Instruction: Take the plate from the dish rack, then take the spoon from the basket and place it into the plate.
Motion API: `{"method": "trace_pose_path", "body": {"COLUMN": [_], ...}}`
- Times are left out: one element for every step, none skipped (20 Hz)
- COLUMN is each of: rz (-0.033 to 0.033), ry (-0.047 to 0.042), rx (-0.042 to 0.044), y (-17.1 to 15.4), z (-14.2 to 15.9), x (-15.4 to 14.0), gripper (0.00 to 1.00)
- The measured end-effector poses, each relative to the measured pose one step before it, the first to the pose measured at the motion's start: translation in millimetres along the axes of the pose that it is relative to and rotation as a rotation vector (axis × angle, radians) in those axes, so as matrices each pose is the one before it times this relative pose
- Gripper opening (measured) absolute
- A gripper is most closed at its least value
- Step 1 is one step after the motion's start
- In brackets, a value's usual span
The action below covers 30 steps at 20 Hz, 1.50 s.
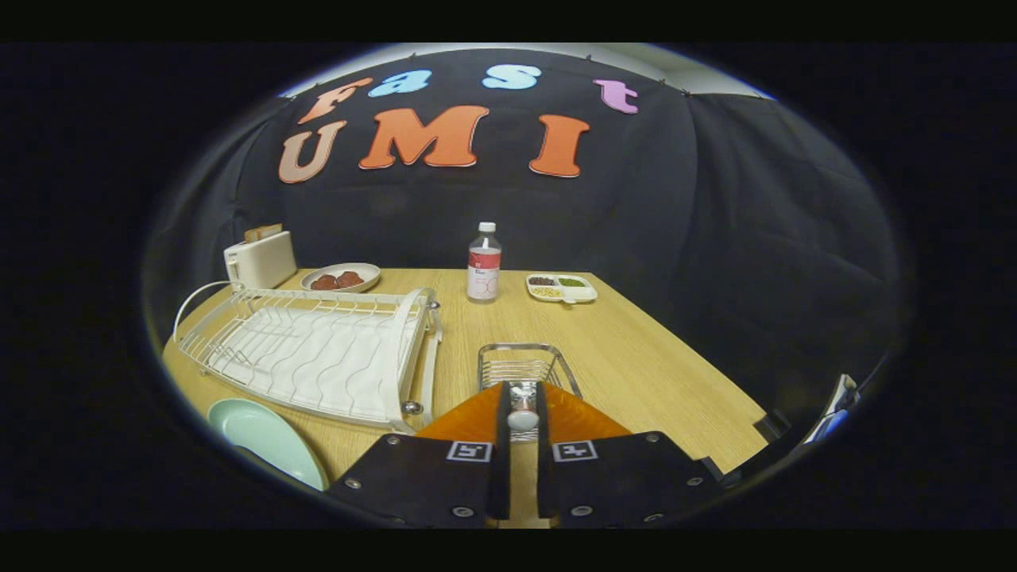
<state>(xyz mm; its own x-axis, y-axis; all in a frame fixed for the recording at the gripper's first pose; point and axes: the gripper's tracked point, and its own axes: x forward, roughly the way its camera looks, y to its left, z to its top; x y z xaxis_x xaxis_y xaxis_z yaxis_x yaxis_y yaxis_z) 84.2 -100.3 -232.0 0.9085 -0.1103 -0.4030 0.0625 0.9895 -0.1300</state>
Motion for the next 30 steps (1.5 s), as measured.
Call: {"method": "trace_pose_path", "body": {"rz": [0.00049,0.00102,-0.00039,-0.00180,-0.00084,0.00624,0.00227,0.00236,-0.00010,-0.00326,-0.00437,-0.00470,-0.00310,-0.00366,-0.00075,-0.00205,-0.00207,-0.00096,0.00071,0.00296,0.00445,0.00344,0.00583,0.00381,0.00623,0.01072,0.01517,0.01775,0.01951,0.02107], "ry": [-0.00095,-0.00301,-0.00176,-0.01184,-0.00408,-0.00524,-0.00602,-0.00457,-0.00553,-0.00897,-0.01055,-0.00845,-0.00968,-0.01037,-0.00812,-0.00736,-0.00661,-0.00362,-0.00336,-0.00582,-0.00330,-0.00802,-0.00459,-0.00480,-0.00643,-0.00016,0.00340,0.00462,0.00292,0.00071], "rx": [0.01191,0.01296,0.00967,0.00810,0.00453,0.00108,-0.00218,-0.00473,-0.00662,-0.00579,-0.00580,-0.00743,-0.00793,-0.00577,-0.00437,-0.00212,0.00206,0.00195,0.00224,0.00333,-0.00006,-0.00103,-0.00365,-0.00675,-0.00778,-0.00732,-0.00454,-0.00192,-0.00085,-0.00135], "y": [-1.75,-0.96,-1.72,-1.77,-0.74,0.72,0.73,1.48,0.54,-0.01,0.12,1.16,1.80,1.62,2.66,2.35,3.33,2.73,4.02,4.89,5.69,5.27,5.93,5.45,6.12,6.65,8.76,9.17,9.81,9.14], "z": [1.87,2.48,3.01,4.85,4.20,4.08,3.69,2.80,3.14,3.89,3.86,3.60,4.55,3.75,4.15,4.04,3.44,2.91,2.47,2.73,2.11,2.20,2.56,0.75,1.44,-0.33,-1.54,-1.88,-1.00,-0.95], "x": [-0.83,-1.10,-2.37,-2.46,-3.39,-4.12,-4.25,-5.30,-5.48,-5.42,-5.34,-7.06,-6.64,-7.33,-7.43,-8.60,-7.21,-8.17,-7.77,-7.45,-7.69,-5.59,-6.77,-6.57,-5.20,-7.10,-4.97,-5.16,-5.35,-5.09], "gripper": [0.11,0.10,0.09,0.09,0.09,0.09,0.09,0.09,0.09,0.09,0.09,0.09,0.09,0.09,0.09,0.09,0.09,0.09,0.09,0.09,0.09,0.09,0.09,0.09,0.09,0.09,0.09,0.09,0.09,0.09]}}
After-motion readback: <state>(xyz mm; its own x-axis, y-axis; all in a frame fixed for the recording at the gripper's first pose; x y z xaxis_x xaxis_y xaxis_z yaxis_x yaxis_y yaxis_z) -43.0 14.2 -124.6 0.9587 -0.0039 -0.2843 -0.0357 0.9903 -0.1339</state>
